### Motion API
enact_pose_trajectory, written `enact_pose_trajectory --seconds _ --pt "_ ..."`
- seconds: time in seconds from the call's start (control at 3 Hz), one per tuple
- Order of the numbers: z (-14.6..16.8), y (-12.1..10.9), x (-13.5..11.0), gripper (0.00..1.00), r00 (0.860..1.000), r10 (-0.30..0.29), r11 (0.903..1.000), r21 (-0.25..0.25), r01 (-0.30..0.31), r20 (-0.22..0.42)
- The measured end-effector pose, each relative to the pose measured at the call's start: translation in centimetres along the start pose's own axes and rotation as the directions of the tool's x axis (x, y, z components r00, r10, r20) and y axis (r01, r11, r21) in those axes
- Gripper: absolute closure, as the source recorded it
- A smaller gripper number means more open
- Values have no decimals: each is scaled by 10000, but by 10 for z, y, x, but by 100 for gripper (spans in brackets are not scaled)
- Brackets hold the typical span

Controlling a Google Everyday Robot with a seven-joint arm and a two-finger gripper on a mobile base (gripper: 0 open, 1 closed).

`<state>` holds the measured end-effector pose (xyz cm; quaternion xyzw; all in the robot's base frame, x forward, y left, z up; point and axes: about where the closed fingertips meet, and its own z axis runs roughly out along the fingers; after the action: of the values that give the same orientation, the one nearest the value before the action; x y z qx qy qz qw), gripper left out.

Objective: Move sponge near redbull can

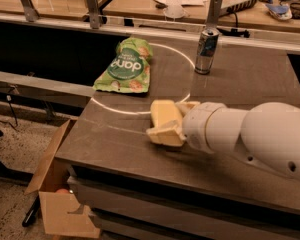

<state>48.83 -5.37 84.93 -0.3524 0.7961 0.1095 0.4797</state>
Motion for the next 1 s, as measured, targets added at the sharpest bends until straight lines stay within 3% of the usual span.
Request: enact_pose_trajectory --seconds 0.33,0.67,1.0 --pt "-28 -78 -17 100 9974 85 9698 2427 -257 715" --pt "-27 -78 -19 100 9970 58 9689 2463 -246 769" --pt "-25 -93 -11 100 9953 235 9529 2989 -507 940"
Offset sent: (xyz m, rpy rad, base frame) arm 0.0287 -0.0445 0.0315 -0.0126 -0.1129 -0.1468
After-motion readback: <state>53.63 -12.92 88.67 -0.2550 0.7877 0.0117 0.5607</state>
